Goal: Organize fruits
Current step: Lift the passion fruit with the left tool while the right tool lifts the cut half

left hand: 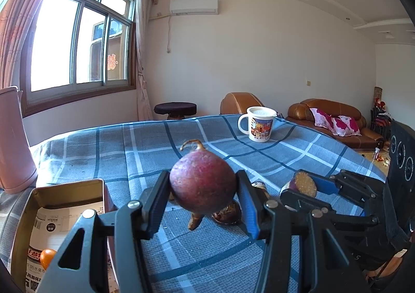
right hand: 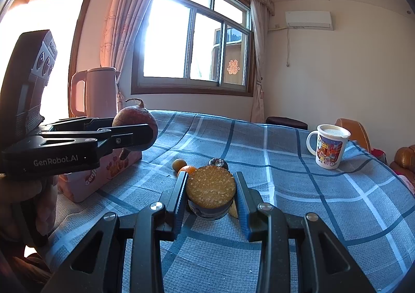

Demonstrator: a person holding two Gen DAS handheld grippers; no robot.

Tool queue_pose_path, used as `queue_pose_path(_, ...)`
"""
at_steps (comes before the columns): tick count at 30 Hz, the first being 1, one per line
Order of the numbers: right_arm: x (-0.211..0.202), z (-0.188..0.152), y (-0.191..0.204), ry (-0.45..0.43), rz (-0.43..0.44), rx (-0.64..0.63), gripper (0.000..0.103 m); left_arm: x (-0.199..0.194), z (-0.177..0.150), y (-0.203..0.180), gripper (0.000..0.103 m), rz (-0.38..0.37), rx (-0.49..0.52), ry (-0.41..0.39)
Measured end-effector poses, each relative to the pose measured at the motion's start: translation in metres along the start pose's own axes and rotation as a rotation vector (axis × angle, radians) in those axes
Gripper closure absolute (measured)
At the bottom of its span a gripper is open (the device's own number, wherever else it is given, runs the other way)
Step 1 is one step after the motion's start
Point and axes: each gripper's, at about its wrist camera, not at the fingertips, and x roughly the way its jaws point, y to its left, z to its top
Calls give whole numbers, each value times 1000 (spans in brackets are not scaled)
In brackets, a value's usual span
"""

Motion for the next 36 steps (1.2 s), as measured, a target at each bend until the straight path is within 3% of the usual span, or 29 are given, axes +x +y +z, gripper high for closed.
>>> queue_pose_path(28,-13,-2,2,-87,20,-16,67,-14,0,2,50,33,-10,-73)
queue_pose_path(36,-10,1,0,-69,25,1,67,-17,0,3,50,41,-6,-85)
